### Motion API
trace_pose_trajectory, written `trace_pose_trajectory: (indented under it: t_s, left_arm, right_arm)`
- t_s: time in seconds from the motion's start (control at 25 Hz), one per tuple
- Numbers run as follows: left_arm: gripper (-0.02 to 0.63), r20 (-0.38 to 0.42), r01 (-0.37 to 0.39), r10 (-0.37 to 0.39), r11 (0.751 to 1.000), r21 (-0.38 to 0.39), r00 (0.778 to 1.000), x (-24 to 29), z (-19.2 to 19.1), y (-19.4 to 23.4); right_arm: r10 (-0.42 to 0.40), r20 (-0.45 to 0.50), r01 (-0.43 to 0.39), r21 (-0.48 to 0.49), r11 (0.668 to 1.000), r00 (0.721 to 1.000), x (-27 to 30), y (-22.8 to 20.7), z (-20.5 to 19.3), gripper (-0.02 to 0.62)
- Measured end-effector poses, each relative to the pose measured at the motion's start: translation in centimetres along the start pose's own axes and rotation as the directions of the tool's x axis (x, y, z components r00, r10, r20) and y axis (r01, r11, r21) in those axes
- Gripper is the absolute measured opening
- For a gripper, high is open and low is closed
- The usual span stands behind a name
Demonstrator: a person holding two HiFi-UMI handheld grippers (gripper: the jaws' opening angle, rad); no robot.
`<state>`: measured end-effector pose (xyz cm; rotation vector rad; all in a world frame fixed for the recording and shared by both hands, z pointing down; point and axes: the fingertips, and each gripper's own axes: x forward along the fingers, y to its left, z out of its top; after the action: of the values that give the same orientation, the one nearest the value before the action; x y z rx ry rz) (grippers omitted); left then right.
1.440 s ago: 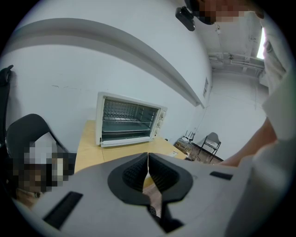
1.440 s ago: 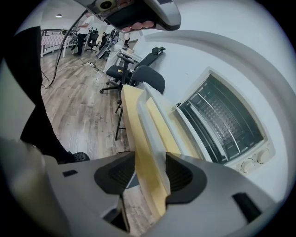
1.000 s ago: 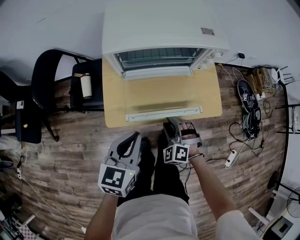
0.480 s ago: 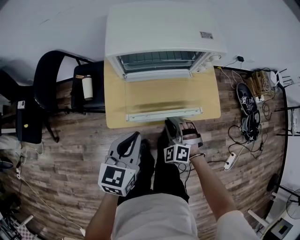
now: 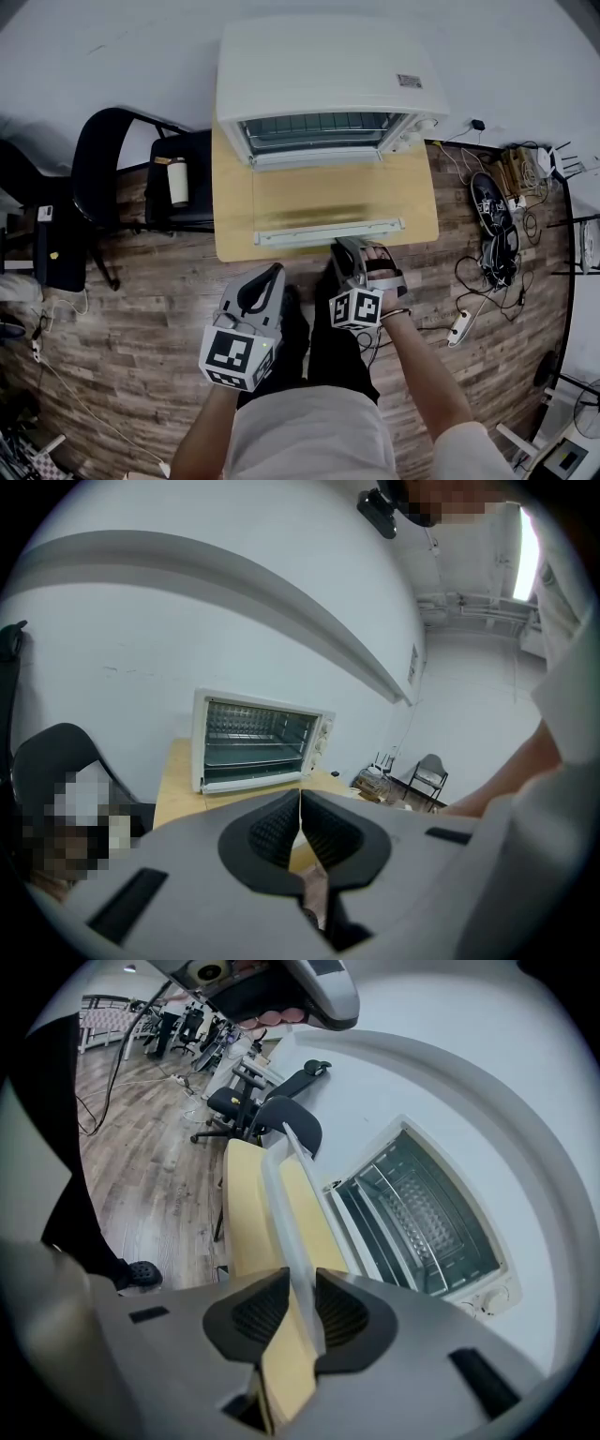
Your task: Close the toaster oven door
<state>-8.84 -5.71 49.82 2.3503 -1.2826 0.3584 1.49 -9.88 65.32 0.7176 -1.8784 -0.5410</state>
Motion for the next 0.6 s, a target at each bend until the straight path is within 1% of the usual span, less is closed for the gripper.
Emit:
trace_pose_trajectory:
  t_s: [0.44,0.6]
  left_arm:
    - [0.009,0.019,0.008,-0.008,1.0,0.009,1.0,0.2,1.4,-0.1]
    - [0.009,0.031,0.003,-0.003,1.0,0.011,1.0,0.1,2.1,0.2]
  right_arm:
    - [0.025,0.01,-0.025,-0.004,1.0,1.0,-1.1,-1.6,1.0,0.078]
    - [0.017,0.024,-0.017,-0.008,1.0,1.0,-1.6,-2.5,1.4,0.077]
